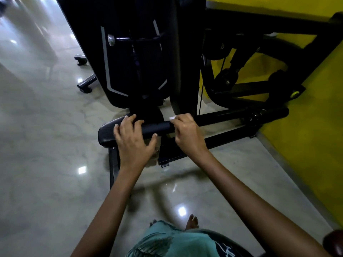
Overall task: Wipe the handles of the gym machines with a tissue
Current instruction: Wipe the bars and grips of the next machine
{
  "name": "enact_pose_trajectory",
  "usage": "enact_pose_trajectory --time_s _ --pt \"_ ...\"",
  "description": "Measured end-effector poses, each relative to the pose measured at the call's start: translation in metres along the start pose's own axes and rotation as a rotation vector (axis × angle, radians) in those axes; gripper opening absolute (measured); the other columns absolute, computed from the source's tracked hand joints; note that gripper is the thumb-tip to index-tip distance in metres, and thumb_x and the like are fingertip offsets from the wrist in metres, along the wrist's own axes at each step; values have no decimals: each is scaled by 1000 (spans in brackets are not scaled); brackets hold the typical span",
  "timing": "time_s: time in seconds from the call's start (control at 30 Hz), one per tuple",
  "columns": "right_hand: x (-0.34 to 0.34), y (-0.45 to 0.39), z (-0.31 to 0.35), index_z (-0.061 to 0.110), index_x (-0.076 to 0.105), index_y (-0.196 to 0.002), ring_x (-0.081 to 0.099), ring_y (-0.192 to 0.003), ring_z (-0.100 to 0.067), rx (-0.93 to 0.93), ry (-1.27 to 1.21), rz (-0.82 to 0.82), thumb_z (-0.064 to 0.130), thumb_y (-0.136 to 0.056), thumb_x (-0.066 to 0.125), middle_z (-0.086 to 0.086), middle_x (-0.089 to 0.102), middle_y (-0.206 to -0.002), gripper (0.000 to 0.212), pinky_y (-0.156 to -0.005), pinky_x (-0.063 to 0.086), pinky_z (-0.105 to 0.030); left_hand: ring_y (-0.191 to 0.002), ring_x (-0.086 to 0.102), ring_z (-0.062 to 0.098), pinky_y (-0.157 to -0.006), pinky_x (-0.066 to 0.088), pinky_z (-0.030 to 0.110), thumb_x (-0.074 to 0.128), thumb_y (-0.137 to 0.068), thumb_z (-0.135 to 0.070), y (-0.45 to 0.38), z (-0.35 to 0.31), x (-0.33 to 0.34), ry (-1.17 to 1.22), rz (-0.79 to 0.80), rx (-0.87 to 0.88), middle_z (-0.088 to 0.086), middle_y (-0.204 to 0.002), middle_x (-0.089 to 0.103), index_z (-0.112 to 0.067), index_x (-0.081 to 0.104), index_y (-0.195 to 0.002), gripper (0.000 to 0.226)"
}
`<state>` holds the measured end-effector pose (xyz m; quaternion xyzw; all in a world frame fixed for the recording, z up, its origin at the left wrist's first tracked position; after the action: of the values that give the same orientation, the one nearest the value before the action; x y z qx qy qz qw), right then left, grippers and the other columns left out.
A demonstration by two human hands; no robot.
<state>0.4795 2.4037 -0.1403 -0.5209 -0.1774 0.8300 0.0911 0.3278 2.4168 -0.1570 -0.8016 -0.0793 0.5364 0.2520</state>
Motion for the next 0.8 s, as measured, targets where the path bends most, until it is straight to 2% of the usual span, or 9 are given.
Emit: enact_pose_trajectory --time_s 0.1,0.17,0.27,0.37,0.47,0.6,0.67,0.77,0.8 --pt "-10 6 -12 3 68 -103 59 -86 -26 -78 17 -54 -12 -73 65 -9 66 -92 33 -68 52 -31 -101 54 32 -89 46 45 52 -84 -47 7 13 3 84 -18 5 14 -111 56 -5 59 -115 53" --pt "-12 0 -17 3 69 -100 59 -83 -27 -46 74 -54 -10 -74 64 -10 67 -89 29 -63 51 -32 -98 53 30 -85 46 37 57 -85 -43 8 17 6 147 -40 27 14 -108 57 -3 59 -117 51" --pt "0 -15 2 1 68 -94 56 -90 -29 9 124 28 -7 -79 58 -13 64 -92 20 -67 50 -36 -95 54 31 -84 45 34 62 -82 -37 7 19 8 192 -111 25 15 -103 58 -1 62 -113 47" --pt "10 -10 25 -1 67 -95 57 -88 -29 -78 29 64 -9 -76 61 -14 64 -90 21 -64 50 -34 -95 54 30 -82 45 34 64 -81 -36 8 18 9 208 -139 22 15 -102 59 -1 63 -111 46" --pt "2 6 11 5 68 -102 58 -86 -25 -131 -65 39 -11 -74 65 -8 67 -93 32 -68 52 -31 -97 54 30 -84 45 32 63 -82 -37 9 18 9 218 -124 18 15 -104 58 -2 62 -113 47" --pt "-10 1 -9 5 70 -94 57 -84 -24 -7 5 -43 -6 -79 64 -8 69 -86 20 -65 54 -34 -99 53 29 -86 43 28 63 -82 -37 9 18 9 230 -112 8 14 -105 57 -3 62 -114 47" --pt "-5 -10 4 3 71 -90 57 -83 -25 21 36 -62 -8 -77 64 -9 69 -82 18 -63 48 -27 -98 54 29 -84 44 30 64 -81 -36 9 18 9 236 -124 4 14 -104 58 -2 63 -113 47" --pt "11 -14 32 2 69 -88 57 -85 -27 -39 -32 2 -7 -75 63 -11 68 -84 17 -65 47 -31 -97 54 30 -84 43 29 63 -82 -37 9 19 9 234 -122 9 15 -104 58 -2 62 -114 48" --pt "12 -11 37 2 69 -88 57 -85 -26 -82 -61 23 -7 -75 63 -10 68 -86 17 -67 46 -28 -97 54 30 -84 42 29 63 -82 -38 9 19 9 235 -111 12 14 -104 58 -2 62 -114 48"
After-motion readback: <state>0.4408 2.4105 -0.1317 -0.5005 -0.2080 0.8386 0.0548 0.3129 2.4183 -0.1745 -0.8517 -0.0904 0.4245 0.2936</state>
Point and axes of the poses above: each hand's wrist, its own y-axis away from the middle knuckle, its own x-axis out of the palm, z = x × y, the point moved 7 cm from there along -y, towards the middle knuckle
